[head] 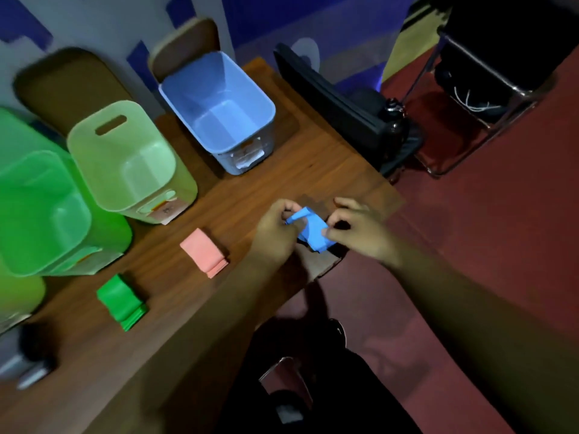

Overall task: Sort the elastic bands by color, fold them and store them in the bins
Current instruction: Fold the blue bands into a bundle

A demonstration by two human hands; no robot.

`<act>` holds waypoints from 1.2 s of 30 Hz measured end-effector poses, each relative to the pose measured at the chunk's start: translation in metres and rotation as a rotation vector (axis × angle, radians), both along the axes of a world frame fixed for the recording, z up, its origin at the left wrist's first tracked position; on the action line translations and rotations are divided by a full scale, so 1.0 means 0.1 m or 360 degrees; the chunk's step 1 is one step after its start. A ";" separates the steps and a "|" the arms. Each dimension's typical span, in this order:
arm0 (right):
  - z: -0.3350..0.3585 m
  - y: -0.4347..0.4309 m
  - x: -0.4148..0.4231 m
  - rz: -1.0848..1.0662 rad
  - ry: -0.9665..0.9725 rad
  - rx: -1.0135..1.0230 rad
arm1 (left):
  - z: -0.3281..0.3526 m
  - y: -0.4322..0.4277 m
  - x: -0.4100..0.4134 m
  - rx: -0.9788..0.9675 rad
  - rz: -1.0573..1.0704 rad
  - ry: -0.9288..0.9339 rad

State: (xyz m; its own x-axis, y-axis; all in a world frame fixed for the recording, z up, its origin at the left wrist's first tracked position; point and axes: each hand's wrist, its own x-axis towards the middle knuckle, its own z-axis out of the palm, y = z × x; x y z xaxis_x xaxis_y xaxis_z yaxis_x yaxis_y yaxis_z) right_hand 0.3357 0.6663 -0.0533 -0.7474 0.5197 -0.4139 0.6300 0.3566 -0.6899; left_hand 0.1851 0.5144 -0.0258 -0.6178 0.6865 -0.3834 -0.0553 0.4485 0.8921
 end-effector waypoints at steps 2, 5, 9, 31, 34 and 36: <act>0.18 -0.04 -0.05 -0.0048 0.0088 -0.0254 | 0.22 -0.04 -0.02 0.0027 0.0154 -0.0193; 0.50 -0.07 -0.20 -0.0219 0.0169 -0.0545 | 0.56 -0.08 -0.09 0.0085 0.0335 -0.0363; 0.91 -0.11 -0.53 -0.0362 0.0306 -0.0959 | 0.89 -0.09 -0.31 0.0123 0.0530 -0.0455; 1.95 0.25 -2.61 0.0125 0.0318 -0.0004 | 1.10 -0.07 -1.70 0.0078 0.0329 -0.0365; 1.85 0.33 -2.79 0.0198 0.0242 0.0041 | 1.11 -0.02 -1.74 0.0002 0.0288 -0.0344; 1.75 0.40 -2.90 0.0282 0.0174 0.0037 | 1.07 -0.02 -1.75 -0.0098 0.0334 -0.0352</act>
State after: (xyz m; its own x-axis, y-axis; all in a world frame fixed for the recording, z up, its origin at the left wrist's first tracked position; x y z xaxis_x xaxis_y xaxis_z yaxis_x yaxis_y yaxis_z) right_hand 0.0461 0.7059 0.1218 -0.8678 0.3844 -0.3149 0.4779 0.4721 -0.7408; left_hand 0.0101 0.5127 0.0808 -0.6404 0.5241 -0.5614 -0.3421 0.4598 0.8195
